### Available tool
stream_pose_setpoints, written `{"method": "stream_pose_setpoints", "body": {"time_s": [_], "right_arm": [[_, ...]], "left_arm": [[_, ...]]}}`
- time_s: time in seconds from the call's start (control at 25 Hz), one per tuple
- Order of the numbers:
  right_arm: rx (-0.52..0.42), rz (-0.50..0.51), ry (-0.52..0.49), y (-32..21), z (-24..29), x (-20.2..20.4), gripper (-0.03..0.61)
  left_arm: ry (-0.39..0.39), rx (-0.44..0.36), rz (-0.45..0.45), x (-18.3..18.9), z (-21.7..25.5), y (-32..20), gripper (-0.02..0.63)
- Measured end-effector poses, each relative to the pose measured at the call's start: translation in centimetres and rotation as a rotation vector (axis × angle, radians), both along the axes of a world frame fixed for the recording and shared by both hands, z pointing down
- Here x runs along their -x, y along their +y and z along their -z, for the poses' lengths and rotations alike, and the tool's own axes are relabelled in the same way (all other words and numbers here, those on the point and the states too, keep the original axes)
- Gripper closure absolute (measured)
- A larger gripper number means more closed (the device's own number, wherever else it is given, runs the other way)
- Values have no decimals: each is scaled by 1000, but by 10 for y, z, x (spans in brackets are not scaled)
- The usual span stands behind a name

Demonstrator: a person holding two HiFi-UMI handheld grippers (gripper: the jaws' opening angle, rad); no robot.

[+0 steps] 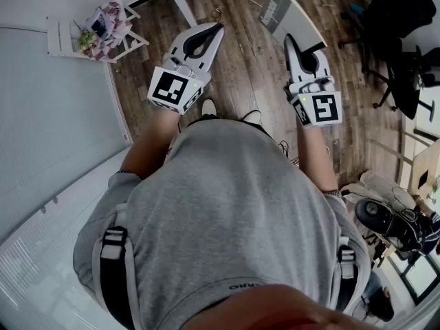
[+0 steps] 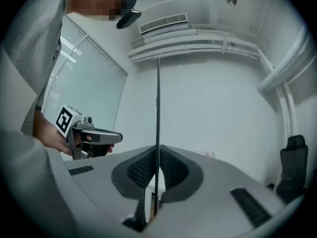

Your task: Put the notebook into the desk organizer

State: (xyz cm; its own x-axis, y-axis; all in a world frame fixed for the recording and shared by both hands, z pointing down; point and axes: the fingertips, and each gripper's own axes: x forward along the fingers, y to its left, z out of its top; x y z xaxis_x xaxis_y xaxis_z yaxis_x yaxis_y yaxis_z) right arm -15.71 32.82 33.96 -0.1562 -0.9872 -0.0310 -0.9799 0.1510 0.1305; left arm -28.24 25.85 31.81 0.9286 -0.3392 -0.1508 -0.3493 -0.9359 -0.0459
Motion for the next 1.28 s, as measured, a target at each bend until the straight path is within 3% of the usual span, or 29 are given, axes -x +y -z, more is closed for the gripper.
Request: {"method": "stream_pose_setpoints", "body": {"time_s": [0.44,0.76,1.28], "right_arm": [[3,9,-34,12,-18,1,563],[-31,-10,-59,2,0,-4,563],[17,5,-26,15,-9,-45,563]], "left_arm": [[-19,26,-8,-9,-20,16,591],[-15,29,-16,-18,-16,13,590],[-32,22,-27,-62,-7,23,591]]}}
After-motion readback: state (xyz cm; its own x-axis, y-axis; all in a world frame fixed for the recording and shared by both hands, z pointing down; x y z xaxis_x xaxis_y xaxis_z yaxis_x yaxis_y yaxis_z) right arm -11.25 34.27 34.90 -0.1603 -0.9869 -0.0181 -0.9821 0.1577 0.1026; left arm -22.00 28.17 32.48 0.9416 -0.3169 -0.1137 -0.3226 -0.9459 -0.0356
